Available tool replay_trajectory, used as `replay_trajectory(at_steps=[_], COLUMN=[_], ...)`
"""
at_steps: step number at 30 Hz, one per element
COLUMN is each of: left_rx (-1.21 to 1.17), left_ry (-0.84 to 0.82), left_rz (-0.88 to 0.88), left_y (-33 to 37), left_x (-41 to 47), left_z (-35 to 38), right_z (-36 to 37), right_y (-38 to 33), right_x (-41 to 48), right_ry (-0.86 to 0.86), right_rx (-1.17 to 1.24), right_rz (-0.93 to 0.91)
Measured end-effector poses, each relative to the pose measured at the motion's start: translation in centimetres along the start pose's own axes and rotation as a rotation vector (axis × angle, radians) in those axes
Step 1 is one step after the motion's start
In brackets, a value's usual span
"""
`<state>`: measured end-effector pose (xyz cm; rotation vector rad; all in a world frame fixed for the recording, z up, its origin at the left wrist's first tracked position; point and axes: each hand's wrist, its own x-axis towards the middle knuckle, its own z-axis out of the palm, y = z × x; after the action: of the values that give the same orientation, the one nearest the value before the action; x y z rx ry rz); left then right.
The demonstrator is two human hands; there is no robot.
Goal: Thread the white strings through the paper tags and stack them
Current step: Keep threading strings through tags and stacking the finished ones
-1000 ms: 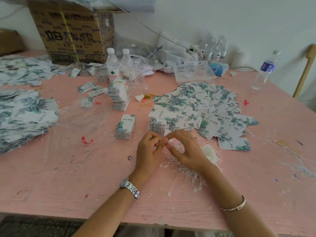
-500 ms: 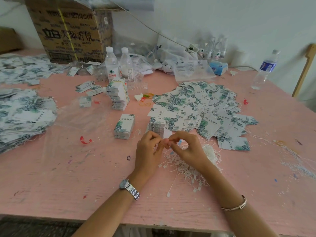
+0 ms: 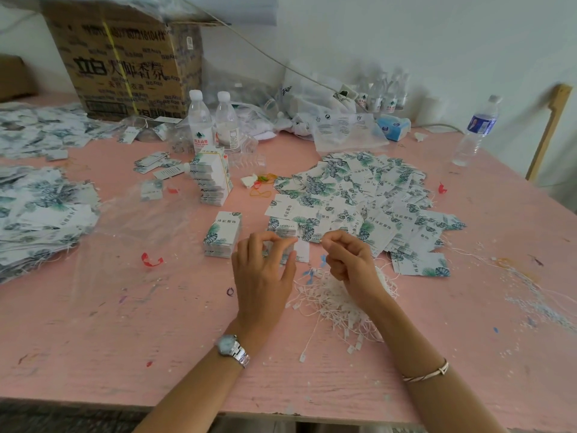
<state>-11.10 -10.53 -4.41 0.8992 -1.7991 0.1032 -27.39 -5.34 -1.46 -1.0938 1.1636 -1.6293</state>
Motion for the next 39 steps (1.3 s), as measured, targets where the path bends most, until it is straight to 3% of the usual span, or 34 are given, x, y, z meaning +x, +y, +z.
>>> replay_trajectory(at_steps=[8, 18, 21, 28, 32, 35, 39], left_rx=[0.193, 0.24, 0.24, -0.024, -0.162, -0.307, -0.324], left_ry=[-0.088, -0.246, -0.21, 0.196, 0.175, 0.114, 0.027], left_rz=[0.276, 0.269, 0.305, 0.526, 0.595, 0.532, 0.504], left_y=[1.2, 0.9, 0.8, 0.7, 0.5, 0.3, -0.8], left_x=[4.2, 7.1, 7.2, 5.4, 2.8, 1.6, 0.4], left_z=[1.1, 2.7, 2.7, 1.7, 0.5, -0.4, -0.9], right_z=[-1.8, -1.7, -1.5, -1.7, -1.3, -1.0, -0.7], right_y=[-0.6, -0.5, -0.5, -0.6, 0.1, 0.2, 0.3], right_x=[0.8, 0.8, 0.8, 1.0, 1.1, 1.1, 1.0], right_ry=[0.103, 0.086, 0.063, 0.092, 0.108, 0.046, 0.047], right_rx=[0.394, 0.471, 0.475, 0.363, 0.234, 0.202, 0.192], right_rz=[0.046, 0.108, 0.112, 0.126, 0.202, 0.177, 0.15])
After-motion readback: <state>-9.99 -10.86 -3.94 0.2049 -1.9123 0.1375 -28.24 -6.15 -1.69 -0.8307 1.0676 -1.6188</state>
